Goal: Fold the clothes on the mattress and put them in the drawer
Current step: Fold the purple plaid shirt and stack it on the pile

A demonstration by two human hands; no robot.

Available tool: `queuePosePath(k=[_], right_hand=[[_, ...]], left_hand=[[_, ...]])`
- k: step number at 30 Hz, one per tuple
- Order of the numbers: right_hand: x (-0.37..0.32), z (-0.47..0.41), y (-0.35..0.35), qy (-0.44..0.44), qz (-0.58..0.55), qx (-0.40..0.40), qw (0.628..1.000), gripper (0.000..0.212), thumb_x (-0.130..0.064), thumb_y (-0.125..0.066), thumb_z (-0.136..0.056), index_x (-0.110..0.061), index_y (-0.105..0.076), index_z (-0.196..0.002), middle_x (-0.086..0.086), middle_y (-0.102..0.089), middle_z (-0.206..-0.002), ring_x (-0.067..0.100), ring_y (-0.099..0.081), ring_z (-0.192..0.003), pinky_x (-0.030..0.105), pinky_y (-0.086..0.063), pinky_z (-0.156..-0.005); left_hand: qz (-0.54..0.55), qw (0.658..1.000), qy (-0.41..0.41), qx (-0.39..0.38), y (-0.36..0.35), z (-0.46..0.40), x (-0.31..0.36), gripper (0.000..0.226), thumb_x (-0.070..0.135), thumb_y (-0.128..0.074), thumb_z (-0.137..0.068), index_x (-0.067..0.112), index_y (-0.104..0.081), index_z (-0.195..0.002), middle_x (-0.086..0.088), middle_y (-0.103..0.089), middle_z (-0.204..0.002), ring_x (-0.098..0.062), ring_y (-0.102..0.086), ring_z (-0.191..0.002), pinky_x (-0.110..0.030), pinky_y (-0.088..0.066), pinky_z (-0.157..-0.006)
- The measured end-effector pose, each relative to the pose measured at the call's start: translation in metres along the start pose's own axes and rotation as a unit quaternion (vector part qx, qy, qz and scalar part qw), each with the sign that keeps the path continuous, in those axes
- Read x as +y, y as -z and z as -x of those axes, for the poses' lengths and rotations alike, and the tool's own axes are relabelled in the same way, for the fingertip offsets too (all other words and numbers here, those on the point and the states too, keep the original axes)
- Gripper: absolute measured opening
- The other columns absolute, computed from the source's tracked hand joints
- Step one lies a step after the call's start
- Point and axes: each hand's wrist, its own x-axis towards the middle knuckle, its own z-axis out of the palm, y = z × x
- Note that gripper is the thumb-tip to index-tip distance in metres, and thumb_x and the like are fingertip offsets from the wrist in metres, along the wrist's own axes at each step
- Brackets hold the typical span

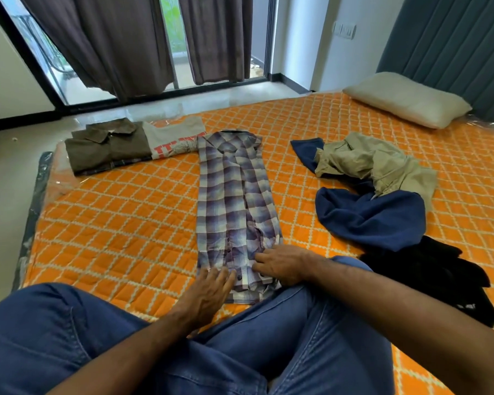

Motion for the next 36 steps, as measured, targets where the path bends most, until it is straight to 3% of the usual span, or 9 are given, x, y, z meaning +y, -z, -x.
queuePosePath(k=[4,10,15,20,25,28,30,33,36], right_hand=[[0.006,-0.006,0.001,0.037,-0.012,-0.017,0.999,0.044,-0.013,-0.066,-0.09,-0.009,-0.046,-0.129,0.01,-0.052,-0.112,0.026,-0.058,-0.087,0.044,-0.055,-0.064],[0.007,-0.011,-0.012,0.078,0.018,0.026,0.996,0.028,-0.015,-0.052,-0.102,-0.005,-0.045,-0.128,0.011,-0.054,-0.105,0.024,-0.058,-0.083,0.036,-0.049,-0.054],[0.013,-0.006,-0.006,-0.04,-0.193,0.002,0.98,0.04,-0.023,-0.064,-0.092,-0.019,-0.057,-0.131,0.007,-0.065,-0.113,0.026,-0.063,-0.096,0.041,-0.052,-0.074],[0.035,0.011,0.008,-0.16,-0.443,0.047,0.881,0.014,-0.017,-0.057,-0.101,-0.008,-0.065,-0.109,0.01,-0.066,-0.1,0.027,-0.058,-0.089,0.039,-0.041,-0.074],[0.044,0.017,0.025,-0.113,-0.521,0.028,0.845,0.018,-0.019,-0.056,-0.104,-0.02,-0.065,-0.088,0.006,-0.064,-0.084,0.012,-0.054,-0.069,0.03,-0.041,-0.068],[0.047,0.02,0.031,-0.081,-0.607,-0.025,0.79,0.015,-0.026,-0.058,-0.104,-0.018,-0.071,-0.107,0.014,-0.07,-0.104,0.032,-0.064,-0.087,0.036,-0.05,-0.076],[0.053,0.021,0.033,-0.073,-0.642,-0.05,0.761,0.018,-0.028,-0.059,-0.104,-0.018,-0.07,-0.115,0.012,-0.071,-0.111,0.025,-0.065,-0.092,0.04,-0.052,-0.081],[0.075,0.014,0.044,-0.075,-0.65,-0.036,0.755,0.023,-0.025,-0.062,-0.102,-0.014,-0.07,-0.121,0.014,-0.071,-0.114,0.027,-0.066,-0.098,0.038,-0.056,-0.084],[0.107,0.004,0.054,-0.113,-0.643,0.002,0.758,0.018,-0.013,-0.064,-0.1,-0.011,-0.071,-0.117,0.012,-0.072,-0.103,0.033,-0.066,-0.088,0.033,-0.058,-0.07]], left_hand=[[0.016,1.0,0.004,0.017,-0.002,-0.013,0.004,0.064,0.027,-0.004,-0.099,-0.001,-0.008,-0.157,-0.029,-0.038,-0.145,-0.041,-0.049,-0.117,-0.051,-0.045,-0.097],[0.013,0.998,0.017,-0.065,-0.005,-0.029,0.014,0.035,0.014,-0.049,-0.098,-0.004,-0.053,-0.128,-0.024,-0.061,-0.094,-0.034,-0.06,-0.064,-0.04,-0.052,-0.052],[0.16,0.987,0.006,-0.011,0.02,-0.041,-0.007,0.024,0.015,-0.03,-0.106,0.008,-0.052,-0.114,-0.01,-0.061,-0.098,-0.021,-0.054,-0.073,-0.036,-0.049,-0.062],[0.297,0.953,-0.011,-0.063,0.043,-0.062,-0.072,0.022,0.025,-0.046,-0.103,0.013,-0.064,-0.108,-0.001,-0.059,-0.086,-0.016,-0.053,-0.073,-0.031,-0.043,-0.066],[0.42,0.893,-0.063,-0.149,0.058,-0.066,-0.102,0.022,0.021,-0.055,-0.102,0.004,-0.063,-0.09,-0.011,-0.058,-0.08,-0.023,-0.049,-0.07,-0.036,-0.039,-0.067],[0.521,0.823,-0.085,-0.208,0.058,-0.061,-0.111,0.027,0.028,-0.063,-0.099,0.014,-0.061,-0.075,-0.002,-0.051,-0.069,-0.018,-0.043,-0.063,-0.034,-0.036,-0.064],[0.552,0.794,-0.093,-0.238,0.061,-0.062,-0.118,0.022,0.028,-0.064,-0.098,0.017,-0.067,-0.079,0.002,-0.058,-0.076,-0.015,-0.05,-0.069,-0.034,-0.04,-0.068],[0.551,0.799,-0.088,-0.223,0.072,-0.075,-0.135,0.021,0.029,-0.063,-0.099,0.01,-0.07,-0.094,0.001,-0.061,-0.083,-0.013,-0.053,-0.074,-0.033,-0.043,-0.071],[0.521,0.83,-0.058,-0.189,0.091,-0.098,-0.16,0.018,0.028,-0.059,-0.101,0.014,-0.068,-0.094,0.0,-0.062,-0.083,-0.016,-0.054,-0.075,-0.035,-0.044,-0.072]])
